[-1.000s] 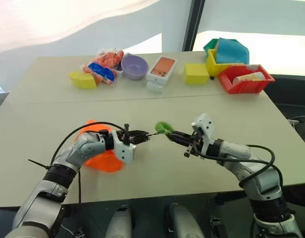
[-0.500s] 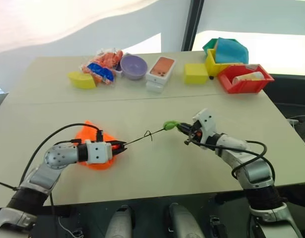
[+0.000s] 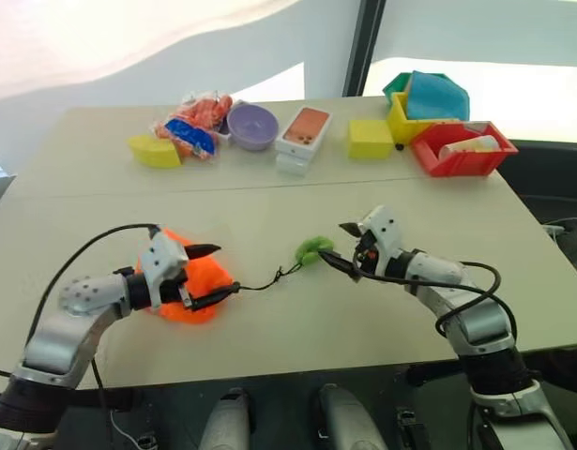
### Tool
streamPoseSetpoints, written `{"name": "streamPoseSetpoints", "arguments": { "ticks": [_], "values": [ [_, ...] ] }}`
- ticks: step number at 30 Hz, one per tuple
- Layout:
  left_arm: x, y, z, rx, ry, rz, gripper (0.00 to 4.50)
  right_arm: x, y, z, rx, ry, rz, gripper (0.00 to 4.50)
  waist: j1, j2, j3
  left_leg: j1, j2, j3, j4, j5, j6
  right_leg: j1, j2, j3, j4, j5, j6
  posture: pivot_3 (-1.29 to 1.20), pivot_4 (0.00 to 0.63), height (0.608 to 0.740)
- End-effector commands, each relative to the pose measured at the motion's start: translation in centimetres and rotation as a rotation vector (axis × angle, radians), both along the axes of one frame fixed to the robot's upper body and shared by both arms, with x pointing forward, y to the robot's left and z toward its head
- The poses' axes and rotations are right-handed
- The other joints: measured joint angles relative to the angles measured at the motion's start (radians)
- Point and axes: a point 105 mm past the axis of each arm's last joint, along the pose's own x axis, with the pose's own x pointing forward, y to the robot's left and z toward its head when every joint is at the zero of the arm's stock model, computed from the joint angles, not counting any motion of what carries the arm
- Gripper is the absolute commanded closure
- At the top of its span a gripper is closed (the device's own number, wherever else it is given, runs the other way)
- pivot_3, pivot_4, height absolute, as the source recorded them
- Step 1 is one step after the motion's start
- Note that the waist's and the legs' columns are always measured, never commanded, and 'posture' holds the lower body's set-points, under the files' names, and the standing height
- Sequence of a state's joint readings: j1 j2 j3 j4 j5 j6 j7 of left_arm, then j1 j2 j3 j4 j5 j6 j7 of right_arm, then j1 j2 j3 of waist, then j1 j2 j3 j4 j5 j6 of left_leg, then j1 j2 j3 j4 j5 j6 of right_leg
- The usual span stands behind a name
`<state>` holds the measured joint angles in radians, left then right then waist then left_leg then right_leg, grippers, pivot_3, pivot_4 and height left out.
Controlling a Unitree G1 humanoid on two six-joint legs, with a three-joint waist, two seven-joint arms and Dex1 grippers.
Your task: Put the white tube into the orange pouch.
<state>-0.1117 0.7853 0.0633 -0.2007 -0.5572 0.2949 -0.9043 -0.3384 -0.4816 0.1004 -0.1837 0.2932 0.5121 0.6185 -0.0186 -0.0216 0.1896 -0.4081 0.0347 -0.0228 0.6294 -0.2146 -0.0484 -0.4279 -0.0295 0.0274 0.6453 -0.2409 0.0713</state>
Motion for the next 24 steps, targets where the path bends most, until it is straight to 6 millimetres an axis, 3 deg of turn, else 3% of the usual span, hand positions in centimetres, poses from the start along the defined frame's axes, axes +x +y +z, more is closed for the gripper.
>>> {"name": "streamPoseSetpoints", "arguments": {
  "ticks": [1, 8, 11, 15, 19, 24],
  "values": [
    [0.4, 1.9, 1.5, -0.083, 0.022, 0.099, 0.25, -0.6, 0.0, 1.2, -0.016, -0.072, 0.028, 0.52, 0.0, 0.0, 0.0, 0.0, 0.0, 0.0, 0.0, 0.0, 0.0, 0.0, 0.0, 0.0, 0.0, 0.0, 0.0, 0.0, 0.15, 0.74],
    [1.6, 7.8, 3.7, -0.233, -0.029, 0.38, 0.25, -1.2, -1.2, 1.2, 0.003, -0.089, 0.038, 0.52, 0.001, 0.0, 0.0, 0.0, 0.0, 0.0, 0.0, 0.0, 0.0, 0.0, 0.0, 0.0, 0.0, 0.0, 0.0, 0.0, 0.15, 0.74],
    [0.6, 11.0, 2.9, -0.213, -0.047, 0.531, 0.25, -1.7, -2.8, 0.7, 0.009, -0.094, 0.023, 0.52, 0.0, 0.0, 0.0, 0.0, 0.0, 0.0, 0.0, 0.0, 0.0, 0.0, 0.0, 0.0, -0.001, 0.0, 0.0, 0.0, 0.15, 0.74],
    [-1.2, 13.7, 0.8, -0.179, -0.035, 0.709, 0.25, -2.1, -4.9, -0.5, 0.012, -0.082, -0.01, 0.52, 0.001, 0.0, 0.0, 0.0, 0.0, 0.0, -0.001, 0.0, 0.0, 0.0, 0.0, 0.0, -0.002, 0.0, -0.001, 0.0, 0.15, 0.74],
    [-2.9, 14.6, -0.7, -0.169, -0.023, 0.785, 0.25, -2.4, -6.0, -0.8, 0.057, -0.059, -0.029, 0.52, 0.002, -0.001, 0.0, 0.0, 0.0, 0.001, 0.0, 0.0, 0.0, 0.0, -0.001, 0.0, -0.002, 0.0, -0.002, 0.0, 0.15, 0.74],
    [-4.5, 14.2, -2.3, -0.2, 0.004, 0.83, 0.25, -2.4, -5.9, -1.2, 0.055, -0.031, -0.006, 0.52, 0.004, -0.001, 0.0, 0.0, 0.0, 0.001, 0.0, -0.001, 0.0, 0.0, -0.002, 0.0, -0.004, 0.001, -0.003, 0.0, 0.15, 0.74]
  ]
}}
